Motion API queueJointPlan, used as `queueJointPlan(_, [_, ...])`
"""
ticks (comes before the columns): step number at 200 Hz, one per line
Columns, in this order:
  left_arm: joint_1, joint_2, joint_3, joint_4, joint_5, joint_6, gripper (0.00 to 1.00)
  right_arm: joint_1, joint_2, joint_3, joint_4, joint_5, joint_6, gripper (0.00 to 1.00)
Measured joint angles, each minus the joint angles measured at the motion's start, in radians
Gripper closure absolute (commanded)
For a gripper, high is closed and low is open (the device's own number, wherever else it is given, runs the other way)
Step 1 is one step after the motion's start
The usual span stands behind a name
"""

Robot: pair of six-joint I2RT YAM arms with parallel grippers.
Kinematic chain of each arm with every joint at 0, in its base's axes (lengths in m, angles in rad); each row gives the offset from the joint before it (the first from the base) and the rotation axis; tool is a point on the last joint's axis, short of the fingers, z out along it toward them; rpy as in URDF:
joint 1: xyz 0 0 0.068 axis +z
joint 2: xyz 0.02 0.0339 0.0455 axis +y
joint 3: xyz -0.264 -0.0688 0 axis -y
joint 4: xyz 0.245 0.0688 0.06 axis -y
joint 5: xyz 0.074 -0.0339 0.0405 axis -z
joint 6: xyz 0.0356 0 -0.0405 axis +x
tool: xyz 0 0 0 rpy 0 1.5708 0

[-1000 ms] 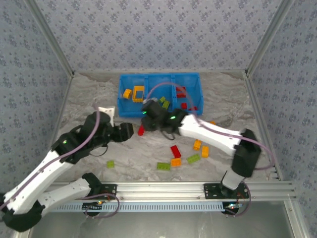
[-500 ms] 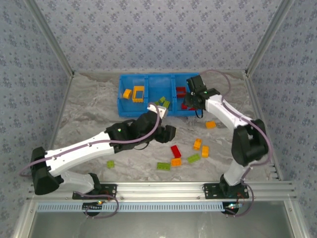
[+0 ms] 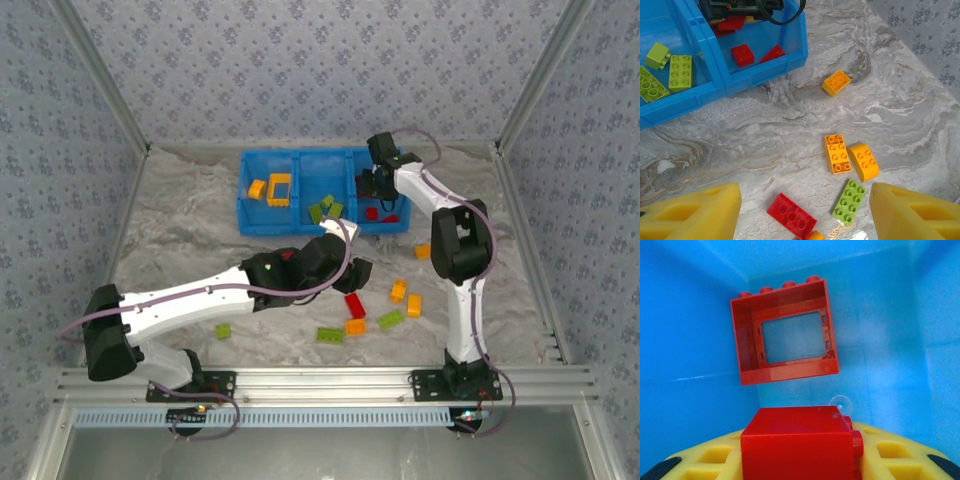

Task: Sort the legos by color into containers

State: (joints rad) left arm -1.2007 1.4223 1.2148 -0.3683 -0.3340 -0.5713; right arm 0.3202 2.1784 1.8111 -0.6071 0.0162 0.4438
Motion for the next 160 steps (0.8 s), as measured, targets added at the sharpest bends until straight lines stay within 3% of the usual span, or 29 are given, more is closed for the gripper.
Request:
queueJointPlan(14, [0.000, 0.001, 0.000, 0.000, -0.001, 0.003, 0.31, -0.002, 0.014, 0.000, -0.011, -0.009, 0.000, 0.60])
queueJointPlan(49, [0.000, 0.006, 0.013, -0.005, -0.011, 0.004, 0.31, -0.005, 0.024, 0.002, -0.027, -0.014, -0.006, 0.39])
queueJointPlan(99, [0.000, 0.041, 0.047, -0.012, -0.011, 0.003, 0.33, -0.006, -0.007, -0.001, -0.047, -0.008, -0.011, 0.37])
queueJointPlan(131, [0.000, 0.085, 0.056, -0.022, 0.013, 0.005, 0.39, -0.003, -0.171, -0.033, -0.068, 0.018, -0.013, 0.39])
queueJointPlan(160, [0.000, 0.148, 0.095, -0.041, 0.049, 0.006, 0.40, -0.003, -0.455, -0.134, -0.067, 0.074, -0.014, 0.39])
